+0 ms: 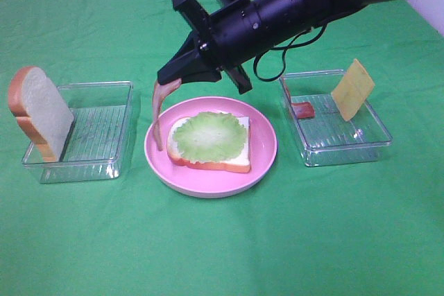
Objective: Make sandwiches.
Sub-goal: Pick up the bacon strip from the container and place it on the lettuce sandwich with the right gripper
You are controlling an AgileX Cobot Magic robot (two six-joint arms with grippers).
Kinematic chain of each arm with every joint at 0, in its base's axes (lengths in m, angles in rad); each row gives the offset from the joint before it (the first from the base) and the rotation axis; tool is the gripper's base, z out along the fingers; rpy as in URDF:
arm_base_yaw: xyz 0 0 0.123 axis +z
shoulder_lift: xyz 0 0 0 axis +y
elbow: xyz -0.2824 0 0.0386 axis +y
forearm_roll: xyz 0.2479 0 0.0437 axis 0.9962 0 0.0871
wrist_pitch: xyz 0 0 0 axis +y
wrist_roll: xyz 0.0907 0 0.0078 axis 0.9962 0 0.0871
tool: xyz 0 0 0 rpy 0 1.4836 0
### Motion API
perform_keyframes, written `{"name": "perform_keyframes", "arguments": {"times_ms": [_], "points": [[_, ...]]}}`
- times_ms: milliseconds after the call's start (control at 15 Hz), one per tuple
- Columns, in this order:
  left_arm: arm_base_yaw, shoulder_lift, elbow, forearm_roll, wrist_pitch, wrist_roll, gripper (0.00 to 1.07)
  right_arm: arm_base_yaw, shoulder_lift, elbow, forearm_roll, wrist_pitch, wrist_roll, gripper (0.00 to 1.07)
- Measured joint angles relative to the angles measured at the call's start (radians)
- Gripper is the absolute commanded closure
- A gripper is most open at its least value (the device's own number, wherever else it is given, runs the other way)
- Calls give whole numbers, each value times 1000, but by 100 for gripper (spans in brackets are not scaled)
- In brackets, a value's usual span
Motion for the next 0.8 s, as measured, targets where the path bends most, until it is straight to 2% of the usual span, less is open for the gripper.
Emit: {"name": "perform_keyframes", "arguments": {"times_ms": [133, 333, 600, 800], "points": [[0, 0, 0, 0, 0, 0, 29, 21, 38, 0, 74, -27, -59, 107], [0, 0, 0, 0, 0, 0, 29, 10, 45, 0, 88, -80, -85, 107], [0, 0, 0, 0, 0, 0, 29, -73, 45, 0, -84, -91, 17, 107], [0, 0, 0, 0, 0, 0, 29, -84, 45, 0, -235, -93, 103, 107]]}}
